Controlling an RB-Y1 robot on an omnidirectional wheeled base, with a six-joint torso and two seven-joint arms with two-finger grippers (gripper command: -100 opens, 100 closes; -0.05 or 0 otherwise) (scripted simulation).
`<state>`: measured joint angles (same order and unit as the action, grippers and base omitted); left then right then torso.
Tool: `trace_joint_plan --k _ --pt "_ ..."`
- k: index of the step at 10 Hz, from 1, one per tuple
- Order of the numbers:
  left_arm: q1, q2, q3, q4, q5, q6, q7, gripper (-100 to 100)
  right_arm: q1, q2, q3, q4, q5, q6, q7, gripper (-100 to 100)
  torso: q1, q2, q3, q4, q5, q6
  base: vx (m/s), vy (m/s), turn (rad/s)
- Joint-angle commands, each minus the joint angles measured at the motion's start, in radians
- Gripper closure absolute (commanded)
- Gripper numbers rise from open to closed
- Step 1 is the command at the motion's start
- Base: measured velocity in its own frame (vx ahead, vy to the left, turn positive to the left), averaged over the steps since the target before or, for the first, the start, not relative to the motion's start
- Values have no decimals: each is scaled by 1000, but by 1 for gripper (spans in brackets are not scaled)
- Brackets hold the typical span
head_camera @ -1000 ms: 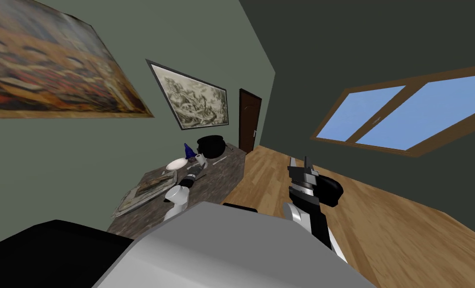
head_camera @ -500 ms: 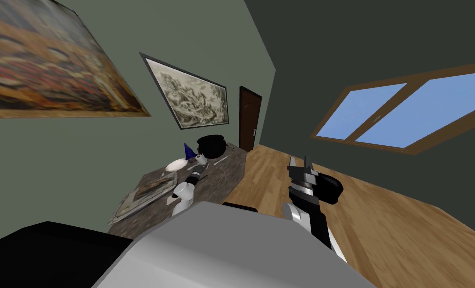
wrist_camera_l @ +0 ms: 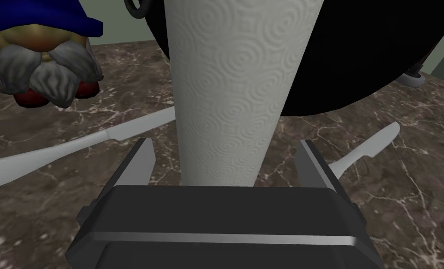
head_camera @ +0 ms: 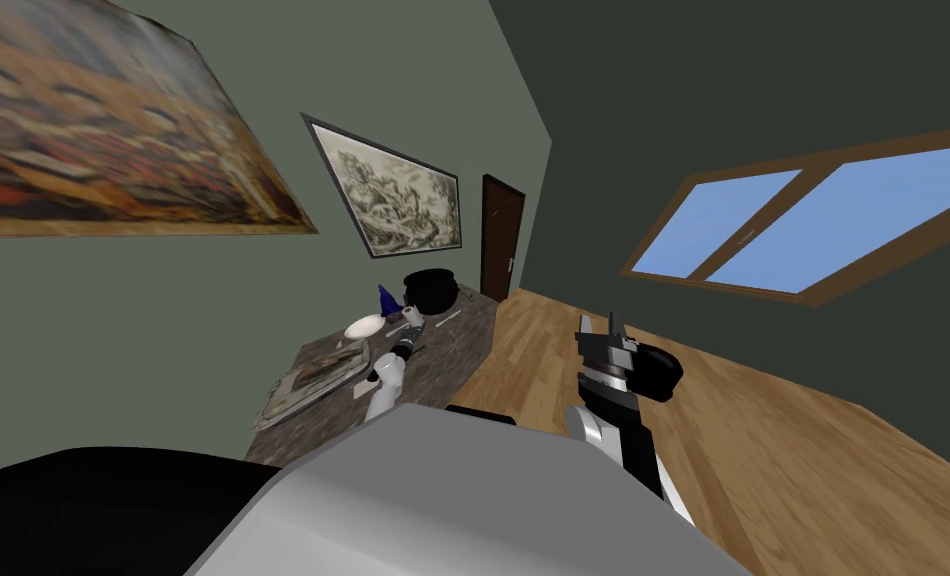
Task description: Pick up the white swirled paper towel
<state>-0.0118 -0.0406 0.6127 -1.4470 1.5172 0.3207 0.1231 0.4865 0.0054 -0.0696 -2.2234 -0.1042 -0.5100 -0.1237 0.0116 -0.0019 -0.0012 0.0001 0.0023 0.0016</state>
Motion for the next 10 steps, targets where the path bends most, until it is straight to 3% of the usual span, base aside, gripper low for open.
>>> trace_joint_plan --k 1,2,4,5,6,7,8,9,10 --pt "-50 3 -22 50 -50 -50 50 -100 0 0 0 0 0 0 0 0 0 0 0 0 0 0 -92 106 -34" --pt "-52 3 -22 67 -48 -74 41 -100 0 0 0 0 0 0 0 0 -1 0 0 0 0 0 -48 32 -4" --pt "-52 3 -22 67 -103 -80 81 -100 0 0 0 0 0 0 0 0 -7 -3 -2 -1 -1 0 -4 -18 8" --pt "-102 2 -61 118 -131 -128 111 -100 0 0 0 0 0 0 0 0 -9 -5 -3 -1 -2 0 -67 70 -9" --pt "-127 2 -61 148 -182 -159 149 -100 0 0 0 0 0 0 0 0 -4 -2 -1 0 -1 0 -93 103 -44" --pt "-127 2 -61 153 -202 -168 163 -100 0 0 0 0 0 0 0 0 -2 0 0 0 0 0 -55 55 -10" --pt "-172 1 -100 189 -252 -206 214 -100 0 0 0 0 0 0 0 0 -3 -1 -1 0 0 -1 -88 114 -3" --pt "-202 1 -100 215 -301 -222 245 -100 0 0 0 0 0 0 0 0 0 0 0 0 0 0 -106 115 -34" --pt "-202 1 -100 239 -301 -246 245 -100 0 0 0 0 0 0 0 0 0 1 1 0 0 0 -62 38 -9"
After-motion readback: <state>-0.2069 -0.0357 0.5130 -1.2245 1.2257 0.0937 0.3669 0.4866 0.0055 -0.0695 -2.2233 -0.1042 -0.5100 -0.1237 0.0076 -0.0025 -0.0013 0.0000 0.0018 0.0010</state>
